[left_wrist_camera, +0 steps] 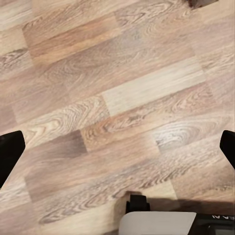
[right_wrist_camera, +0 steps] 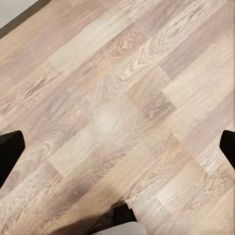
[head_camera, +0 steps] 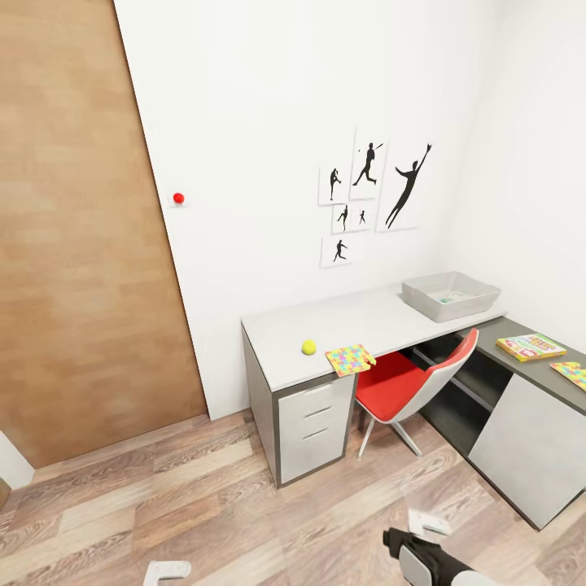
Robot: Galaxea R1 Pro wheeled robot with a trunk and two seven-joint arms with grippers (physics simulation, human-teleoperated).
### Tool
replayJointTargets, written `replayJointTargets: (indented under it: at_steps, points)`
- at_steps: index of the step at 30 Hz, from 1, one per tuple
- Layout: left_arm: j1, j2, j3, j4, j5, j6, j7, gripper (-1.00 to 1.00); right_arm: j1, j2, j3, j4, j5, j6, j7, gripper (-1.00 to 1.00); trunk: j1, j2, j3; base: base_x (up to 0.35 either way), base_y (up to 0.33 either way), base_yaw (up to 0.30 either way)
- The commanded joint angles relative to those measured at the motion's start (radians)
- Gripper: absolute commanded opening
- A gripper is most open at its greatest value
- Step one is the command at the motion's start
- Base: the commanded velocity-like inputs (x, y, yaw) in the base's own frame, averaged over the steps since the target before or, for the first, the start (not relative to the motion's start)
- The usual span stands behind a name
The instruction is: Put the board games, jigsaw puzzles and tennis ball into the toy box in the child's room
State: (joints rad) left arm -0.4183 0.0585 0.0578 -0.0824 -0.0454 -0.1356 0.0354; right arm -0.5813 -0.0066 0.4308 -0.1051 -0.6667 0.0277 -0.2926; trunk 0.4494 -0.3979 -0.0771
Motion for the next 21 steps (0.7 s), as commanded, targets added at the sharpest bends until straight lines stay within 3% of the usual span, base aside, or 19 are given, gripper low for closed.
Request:
replayJointTargets:
  at_steps: [1, 9, 21]
  points:
    - [-0.002, -0.001, 0.007, 0.000, -0.003, -0.004, 0.001, 1.00, 0.004, -0.001, 0.009, -0.002, -0.008, 0.001, -0.005, 1.00, 0.001, -0.002, -0.002, 0.000, 0.000, 0.000]
    - [-0.008, -0.035, 0.009, -0.029, -0.001, 0.004, 0.003, 1.00, 0.038, -0.001, 0.007, -0.003, -0.013, -0.005, -0.005, 1.00, 0.001, -0.002, -0.002, 0.000, 0.000, 0.000]
    - [-0.019, -0.058, 0.011, -0.075, 0.002, 0.045, 0.003, 1.00, 0.044, -0.004, 0.006, -0.002, -0.019, -0.036, -0.006, 1.00, 0.001, -0.002, -0.002, 0.000, 0.000, 0.000]
